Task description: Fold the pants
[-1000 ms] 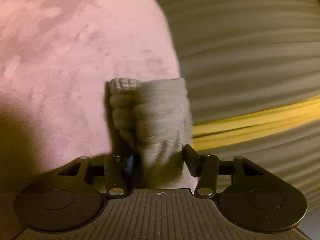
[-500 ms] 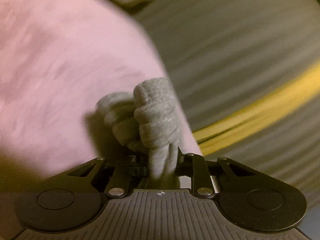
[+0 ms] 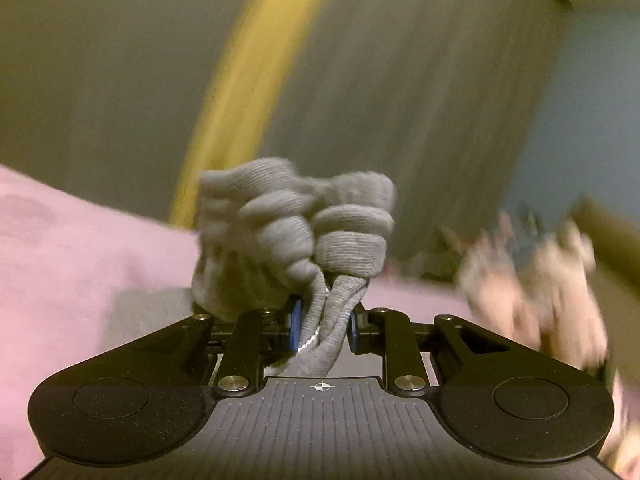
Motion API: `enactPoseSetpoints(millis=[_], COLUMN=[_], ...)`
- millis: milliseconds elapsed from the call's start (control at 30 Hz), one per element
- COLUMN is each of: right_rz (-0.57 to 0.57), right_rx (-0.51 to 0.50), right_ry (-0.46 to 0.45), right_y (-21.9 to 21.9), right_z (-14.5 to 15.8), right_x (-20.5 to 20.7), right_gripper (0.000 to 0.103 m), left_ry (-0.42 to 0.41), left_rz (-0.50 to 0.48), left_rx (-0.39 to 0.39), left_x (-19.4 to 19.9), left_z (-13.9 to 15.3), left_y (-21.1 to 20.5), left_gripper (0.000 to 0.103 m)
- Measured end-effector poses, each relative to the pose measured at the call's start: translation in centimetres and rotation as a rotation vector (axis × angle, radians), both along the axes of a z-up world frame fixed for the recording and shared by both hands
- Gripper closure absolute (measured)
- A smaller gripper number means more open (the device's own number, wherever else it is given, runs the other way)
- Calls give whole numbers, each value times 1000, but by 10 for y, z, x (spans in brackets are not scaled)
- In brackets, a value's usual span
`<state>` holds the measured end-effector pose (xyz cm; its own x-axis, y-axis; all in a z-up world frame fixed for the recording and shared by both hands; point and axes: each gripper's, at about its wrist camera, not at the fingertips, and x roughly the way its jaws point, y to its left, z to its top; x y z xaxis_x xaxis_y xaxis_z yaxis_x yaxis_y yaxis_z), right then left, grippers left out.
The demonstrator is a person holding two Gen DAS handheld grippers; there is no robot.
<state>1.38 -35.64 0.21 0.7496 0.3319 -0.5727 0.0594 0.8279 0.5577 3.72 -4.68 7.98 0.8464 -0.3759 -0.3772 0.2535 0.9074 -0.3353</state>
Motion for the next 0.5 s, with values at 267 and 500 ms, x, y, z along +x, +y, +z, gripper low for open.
enactPoseSetpoints(millis=[267, 500], right_rz=[-23, 93], right_rx=[154, 285], right_ry=[-16, 23], right_y=[-19, -18], right_z=[-3, -12], right_x=[0, 9], right_gripper=[14, 13], left_ry=[272, 241], left_rz=[-118, 51], left_rx=[350, 134], left_x=[10, -23], left_z=[-77, -38], left_y=[-81, -20], left_gripper=[67, 2])
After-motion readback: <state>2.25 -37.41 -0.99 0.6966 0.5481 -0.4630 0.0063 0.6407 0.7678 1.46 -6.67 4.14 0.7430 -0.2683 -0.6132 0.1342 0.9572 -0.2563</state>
